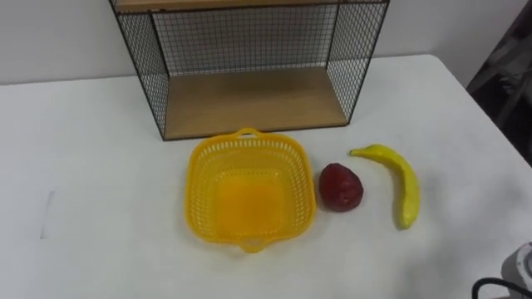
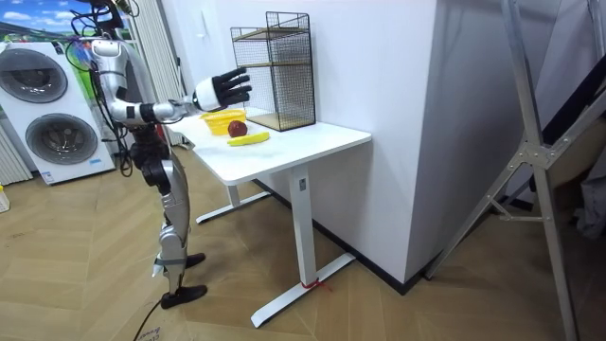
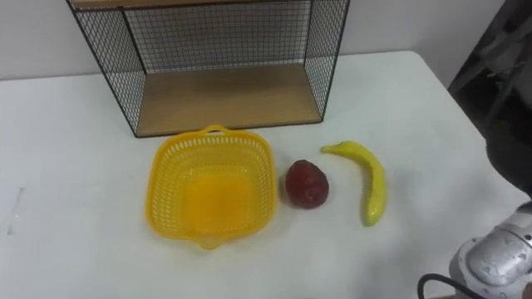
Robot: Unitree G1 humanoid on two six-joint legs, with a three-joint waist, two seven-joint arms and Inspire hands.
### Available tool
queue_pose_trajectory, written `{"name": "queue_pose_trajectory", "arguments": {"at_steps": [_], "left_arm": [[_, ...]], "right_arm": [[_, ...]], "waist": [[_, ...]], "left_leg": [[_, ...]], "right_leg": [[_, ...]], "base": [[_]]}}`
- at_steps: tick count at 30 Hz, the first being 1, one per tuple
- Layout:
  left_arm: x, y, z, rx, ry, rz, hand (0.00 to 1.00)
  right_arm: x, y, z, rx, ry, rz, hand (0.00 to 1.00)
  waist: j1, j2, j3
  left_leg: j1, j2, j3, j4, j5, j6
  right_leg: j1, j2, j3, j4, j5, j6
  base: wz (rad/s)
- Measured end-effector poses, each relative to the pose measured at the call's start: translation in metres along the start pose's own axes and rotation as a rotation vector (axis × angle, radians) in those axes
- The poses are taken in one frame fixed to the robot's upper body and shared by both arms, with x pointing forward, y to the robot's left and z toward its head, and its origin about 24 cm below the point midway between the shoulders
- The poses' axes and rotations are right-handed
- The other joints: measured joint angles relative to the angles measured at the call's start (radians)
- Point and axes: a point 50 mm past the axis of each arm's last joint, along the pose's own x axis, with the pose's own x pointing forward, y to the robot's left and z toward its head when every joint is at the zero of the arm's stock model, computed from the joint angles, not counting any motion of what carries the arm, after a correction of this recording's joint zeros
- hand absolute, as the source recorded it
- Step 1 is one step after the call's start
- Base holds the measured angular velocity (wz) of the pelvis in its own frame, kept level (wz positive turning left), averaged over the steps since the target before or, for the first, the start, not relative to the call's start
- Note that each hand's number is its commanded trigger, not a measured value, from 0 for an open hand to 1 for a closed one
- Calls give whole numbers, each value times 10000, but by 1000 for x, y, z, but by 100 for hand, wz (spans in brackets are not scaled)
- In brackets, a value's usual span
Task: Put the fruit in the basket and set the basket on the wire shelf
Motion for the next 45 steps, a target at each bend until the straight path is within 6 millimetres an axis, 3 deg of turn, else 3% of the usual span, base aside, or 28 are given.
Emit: {"name": "queue_pose_trajectory", "arguments": {"at_steps": [6,11,14,22,30,45], "left_arm": [[0,1,7,131,-344,-3,0],[-1,-5,12,611,-662,-427,0],[-1,-7,14,732,-745,-515,0],[-2,-7,12,752,-706,-550,0],[-1,-9,12,815,-610,-615,0],[0,-10,18,920,-778,-654,0]], "right_arm": [[-8,28,4,41,-163,2764,0],[-40,53,-9,-160,527,6001,0],[-52,61,-13,-408,559,7105,0],[-60,67,-13,-439,588,8178,0],[-75,77,-20,-662,806,9057,0],[-80,79,-24,-924,838,9413,0]], "waist": [[243,-73,-8],[220,-68,-9],[225,9,20],[252,197,5],[258,44,-52],[353,8,-34]], "left_leg": [[1,7,0,24,3,-3],[23,-14,-149,148,1,-1],[-27,-2,-186,234,-3,-1],[-61,15,-195,258,2,0],[-3,15,-187,276,3,-1],[-91,15,-189,258,2,0]], "right_leg": [[20,3,8,-9,0,0],[180,-23,-129,-14,12,17],[186,-11,-156,-1,14,14],[180,1,-158,25,42,-28],[184,3,-158,24,46,-28],[92,3,-164,4,63,-20]], "base": [[0],[10],[3],[0],[0],[0]]}}
